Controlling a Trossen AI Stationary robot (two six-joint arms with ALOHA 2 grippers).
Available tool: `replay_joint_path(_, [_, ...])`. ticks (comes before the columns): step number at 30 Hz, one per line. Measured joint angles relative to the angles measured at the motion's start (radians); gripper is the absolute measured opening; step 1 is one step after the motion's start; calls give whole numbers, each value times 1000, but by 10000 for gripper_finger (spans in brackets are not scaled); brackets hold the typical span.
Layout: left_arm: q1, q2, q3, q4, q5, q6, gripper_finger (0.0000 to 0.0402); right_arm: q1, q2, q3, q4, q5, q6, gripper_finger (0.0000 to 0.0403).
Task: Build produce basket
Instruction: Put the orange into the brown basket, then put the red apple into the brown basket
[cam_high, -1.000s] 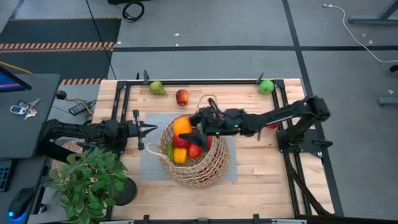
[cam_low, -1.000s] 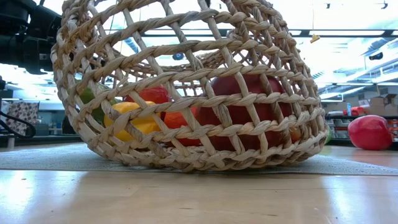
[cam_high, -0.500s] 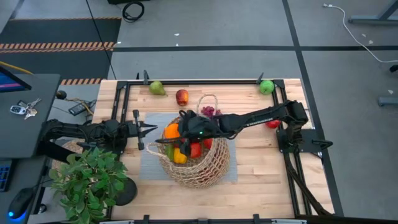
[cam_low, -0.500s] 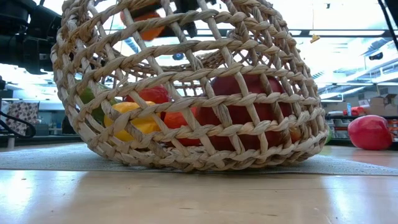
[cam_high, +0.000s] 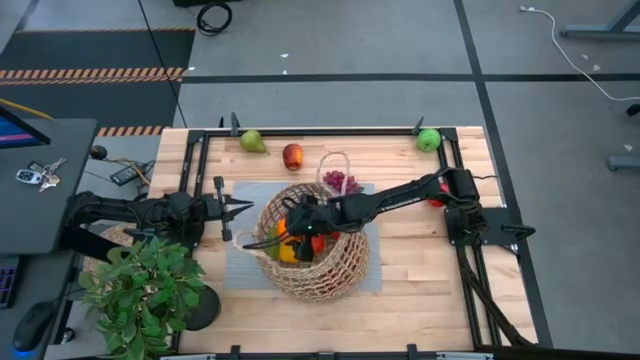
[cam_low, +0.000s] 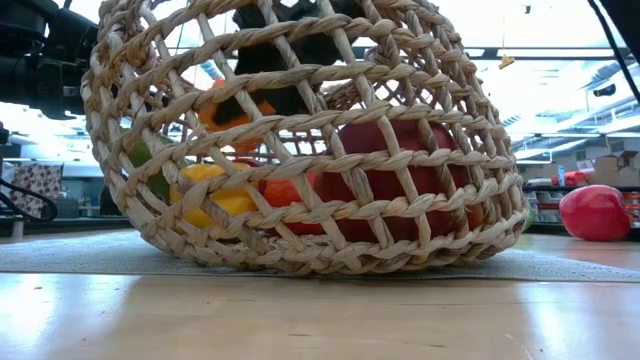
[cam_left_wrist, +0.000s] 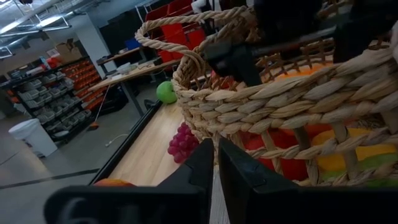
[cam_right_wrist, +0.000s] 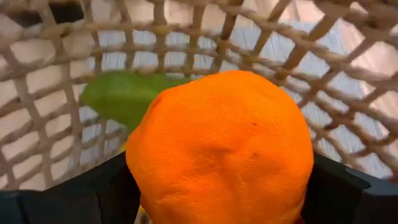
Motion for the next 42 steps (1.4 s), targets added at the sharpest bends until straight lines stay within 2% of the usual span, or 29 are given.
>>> replay_joint_path(13, [0, 0, 0, 0, 0, 0, 35, 4, -3, 1, 16, -117, -14, 347])
replay_joint_path(27, [0, 0, 0, 0, 0, 0, 30, 5, -3, 1, -14, -119, 0, 349])
replay_joint_path(35, [0, 0, 0, 0, 0, 0, 34, -17, -3, 1, -13, -162, 43, 395])
replay_joint_path(38, [0, 0, 0, 0, 0, 0, 31, -24, -3, 1, -7, -200, 45, 391])
replay_joint_path(42, [0, 0, 0, 0, 0, 0, 28, -29, -22, 39, -34, -194, 74, 385])
